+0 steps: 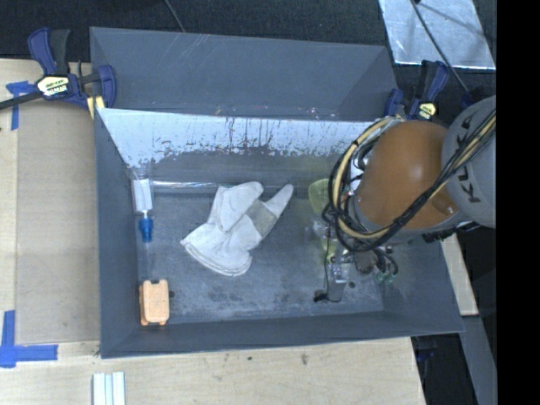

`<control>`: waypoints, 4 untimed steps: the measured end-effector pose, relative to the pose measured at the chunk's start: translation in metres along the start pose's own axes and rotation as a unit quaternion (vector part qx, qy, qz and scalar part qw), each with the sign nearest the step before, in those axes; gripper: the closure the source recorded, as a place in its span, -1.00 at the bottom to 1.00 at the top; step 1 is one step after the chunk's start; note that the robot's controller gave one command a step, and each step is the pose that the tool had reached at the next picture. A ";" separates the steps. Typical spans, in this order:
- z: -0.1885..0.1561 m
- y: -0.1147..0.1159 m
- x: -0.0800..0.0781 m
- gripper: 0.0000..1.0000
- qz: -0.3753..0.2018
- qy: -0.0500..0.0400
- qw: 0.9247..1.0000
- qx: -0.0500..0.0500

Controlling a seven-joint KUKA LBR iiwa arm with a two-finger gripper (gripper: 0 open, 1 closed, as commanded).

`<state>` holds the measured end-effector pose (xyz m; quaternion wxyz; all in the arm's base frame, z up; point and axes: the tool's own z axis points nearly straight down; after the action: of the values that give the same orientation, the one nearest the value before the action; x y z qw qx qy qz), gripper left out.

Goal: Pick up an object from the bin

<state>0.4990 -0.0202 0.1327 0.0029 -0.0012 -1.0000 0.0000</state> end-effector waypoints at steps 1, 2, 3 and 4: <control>-0.004 0.000 -0.002 1.00 -0.001 -0.004 1.000 0.000; -0.004 0.000 -0.002 -1.00 -0.001 -0.004 1.000 0.000; -0.004 0.000 -0.002 1.00 -0.002 -0.004 1.000 0.000; -0.004 0.000 -0.002 -1.00 -0.002 -0.004 1.000 0.000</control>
Offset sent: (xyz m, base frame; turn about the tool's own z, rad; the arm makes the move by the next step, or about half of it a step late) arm 0.0000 0.0000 0.0000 0.0000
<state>0.5011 -0.0201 0.1368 -0.0013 0.0005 -1.0000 0.0002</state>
